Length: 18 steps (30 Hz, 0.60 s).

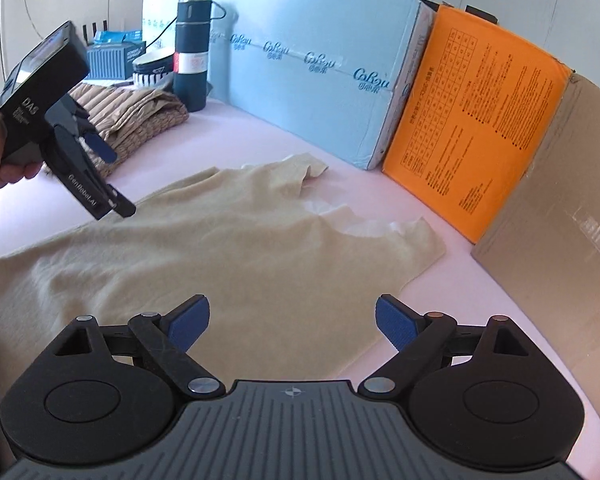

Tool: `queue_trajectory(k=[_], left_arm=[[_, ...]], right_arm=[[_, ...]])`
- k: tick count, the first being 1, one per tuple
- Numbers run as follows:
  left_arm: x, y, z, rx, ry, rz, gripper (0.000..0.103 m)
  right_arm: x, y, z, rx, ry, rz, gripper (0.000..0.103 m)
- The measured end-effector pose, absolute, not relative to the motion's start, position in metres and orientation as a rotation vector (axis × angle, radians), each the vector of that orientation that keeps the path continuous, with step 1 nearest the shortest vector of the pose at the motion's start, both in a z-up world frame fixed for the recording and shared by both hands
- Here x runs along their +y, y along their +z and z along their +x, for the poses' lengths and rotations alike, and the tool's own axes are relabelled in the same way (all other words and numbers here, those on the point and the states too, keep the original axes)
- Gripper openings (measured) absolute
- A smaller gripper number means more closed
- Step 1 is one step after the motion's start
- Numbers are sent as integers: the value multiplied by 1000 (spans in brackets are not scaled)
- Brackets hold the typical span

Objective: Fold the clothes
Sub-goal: 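Withdraw both grippers and move the right gripper toward the small beige cloth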

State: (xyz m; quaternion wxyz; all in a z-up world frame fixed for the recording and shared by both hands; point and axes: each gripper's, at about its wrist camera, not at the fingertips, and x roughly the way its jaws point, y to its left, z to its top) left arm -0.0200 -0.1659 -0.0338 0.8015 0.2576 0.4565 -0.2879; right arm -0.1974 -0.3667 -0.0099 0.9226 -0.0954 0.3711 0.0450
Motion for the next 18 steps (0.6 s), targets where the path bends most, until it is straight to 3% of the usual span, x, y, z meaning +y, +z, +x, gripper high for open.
queue_trajectory(k=[4,11,18], left_arm=[[-182,-18,15,915,-664,448,85],[-225,-23,100,881,-647,239,85],[-272,-56,160,858,-758,240,84]], right_arm=[[-414,-1,-159,673,61,-124,101],[-513,-35,-93,658,-28,205,101],[-553,-70,-59,668,-68,248,101]])
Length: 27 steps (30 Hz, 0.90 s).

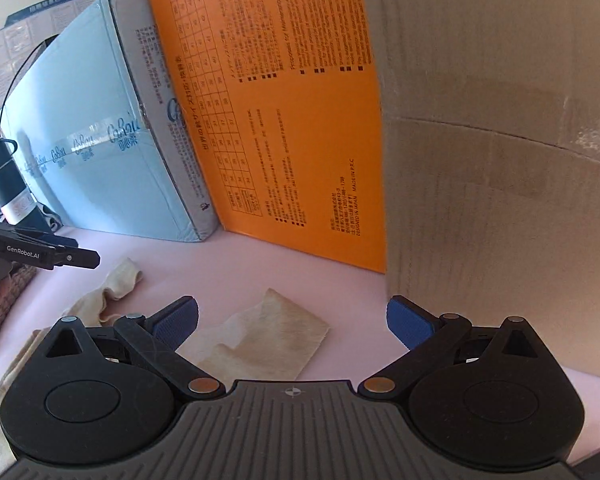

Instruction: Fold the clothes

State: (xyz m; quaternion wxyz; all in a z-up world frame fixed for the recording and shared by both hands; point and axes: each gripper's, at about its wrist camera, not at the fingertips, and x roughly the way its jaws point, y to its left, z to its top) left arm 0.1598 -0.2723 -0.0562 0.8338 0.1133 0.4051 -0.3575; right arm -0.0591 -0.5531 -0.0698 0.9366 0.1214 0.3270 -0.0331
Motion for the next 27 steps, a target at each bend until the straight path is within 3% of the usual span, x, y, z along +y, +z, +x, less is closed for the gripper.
queue_trajectory(k=[4,6,7,8,16,19,21,22,23,27], left_arm=[[-293,-71,167,844,-890,318,78],[-298,-76,164,821,-939,344,44],[-301,-78,163,813,-955,356,15],[-302,-79,160,798,-974,361,7],[-292,-80,189,750,-837,283,5],[-286,-79,197,784,-854,222,10],[-281,-77,198,790,-851,193,31],[-278,-77,198,787,-845,179,53],[-274,-76,198,779,-836,165,67],[-268,-76,199,791,-853,130,69]], right_arm=[[-558,-86,-49,692,-41,225,101],[-560,-92,-47,695,-35,223,101],[-560,-95,-47,693,-35,229,101],[-561,-97,-47,692,-35,236,101],[-564,-103,-50,686,-40,248,101],[-565,-103,-51,694,-34,255,101],[-564,-104,-51,701,-24,260,101],[-564,-105,-51,704,-19,261,101],[-565,-105,-50,705,-17,262,101],[-567,-106,-50,695,-2,265,101]])
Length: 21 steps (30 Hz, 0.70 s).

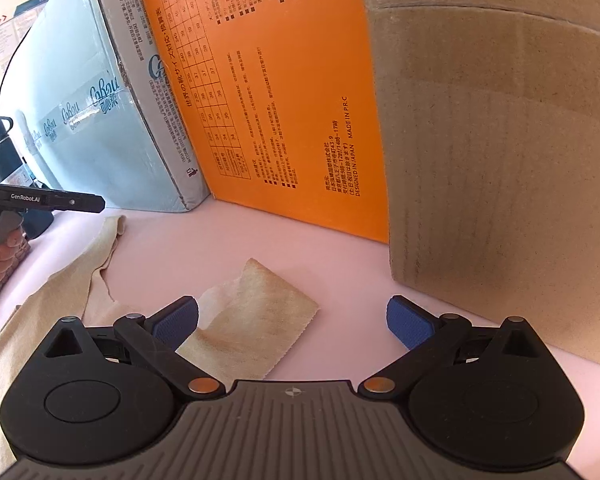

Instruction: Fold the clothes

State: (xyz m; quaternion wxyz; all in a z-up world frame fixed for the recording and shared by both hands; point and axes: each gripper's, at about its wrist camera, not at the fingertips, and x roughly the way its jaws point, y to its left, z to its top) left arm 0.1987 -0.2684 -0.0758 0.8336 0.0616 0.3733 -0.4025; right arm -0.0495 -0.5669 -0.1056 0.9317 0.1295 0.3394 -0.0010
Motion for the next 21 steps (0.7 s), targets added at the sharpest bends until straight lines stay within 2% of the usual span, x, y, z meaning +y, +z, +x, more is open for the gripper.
queue_trajectory(k=[12,14,15,16,17,18,19,20,21], left_arm=[[-297,-95,191,832,-922,192,70],[-297,-95,191,829,-920,193,70],[-297,-95,192,831,-918,193,70],[-297,-96,192,832,-915,192,70],[-296,-95,191,826,-915,202,61],[-295,-94,190,817,-918,217,46],[-295,-93,188,810,-926,245,13],[-296,-91,186,801,-937,264,7],[-296,-89,184,790,-950,274,7]], right_arm=[[-567,-105,-28,678,82,273,98],[-568,-106,-25,695,73,271,92],[-567,-105,-24,707,69,236,81],[-565,-105,-23,719,64,202,63],[-563,-104,-23,734,57,161,51],[-560,-102,-22,755,47,97,32],[-558,-99,-22,767,65,67,15],[-556,-97,-20,788,95,57,9],[-552,-95,-18,805,99,35,8]])
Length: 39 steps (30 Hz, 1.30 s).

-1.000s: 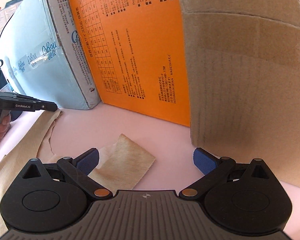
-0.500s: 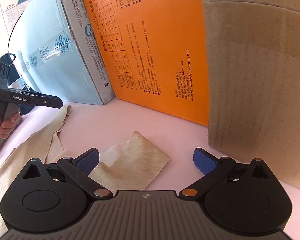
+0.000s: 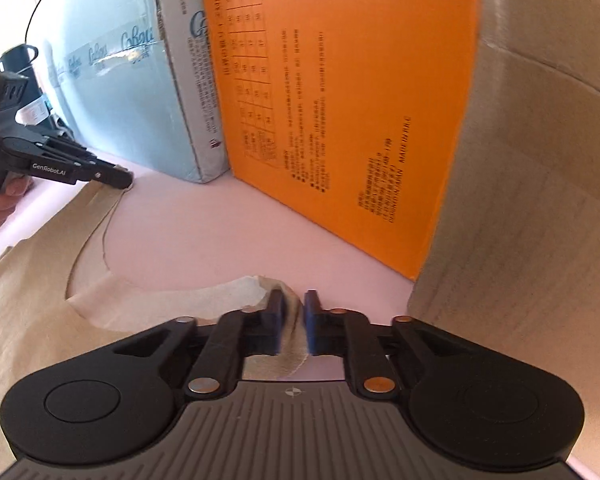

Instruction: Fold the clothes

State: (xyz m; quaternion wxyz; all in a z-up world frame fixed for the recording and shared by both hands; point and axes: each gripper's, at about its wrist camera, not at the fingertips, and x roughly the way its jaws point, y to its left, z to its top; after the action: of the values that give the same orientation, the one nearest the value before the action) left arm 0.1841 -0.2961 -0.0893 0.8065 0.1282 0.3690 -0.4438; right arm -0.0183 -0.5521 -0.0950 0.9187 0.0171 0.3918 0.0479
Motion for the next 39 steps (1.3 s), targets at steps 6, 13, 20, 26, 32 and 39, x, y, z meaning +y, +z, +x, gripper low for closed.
queue_trajectory(k=[6,13,20,26,32,39], left_arm=[[-293,-76,178,776,-926,298,7],[-284,-51,157,738,-889,332,7],[-264,-18,112,677,-912,351,7],[-228,12,56,602,-926,339,7],[-168,14,-8,585,-935,351,7],[-102,-14,-76,694,-953,369,8]], right_arm=[[-545,-85,-25,811,99,50,6],[-529,-60,-46,756,72,85,6],[-501,-23,-83,686,74,124,5],[-466,12,-133,622,95,128,5],[-426,24,-197,622,142,129,5],[-383,-9,-258,738,200,200,6]])
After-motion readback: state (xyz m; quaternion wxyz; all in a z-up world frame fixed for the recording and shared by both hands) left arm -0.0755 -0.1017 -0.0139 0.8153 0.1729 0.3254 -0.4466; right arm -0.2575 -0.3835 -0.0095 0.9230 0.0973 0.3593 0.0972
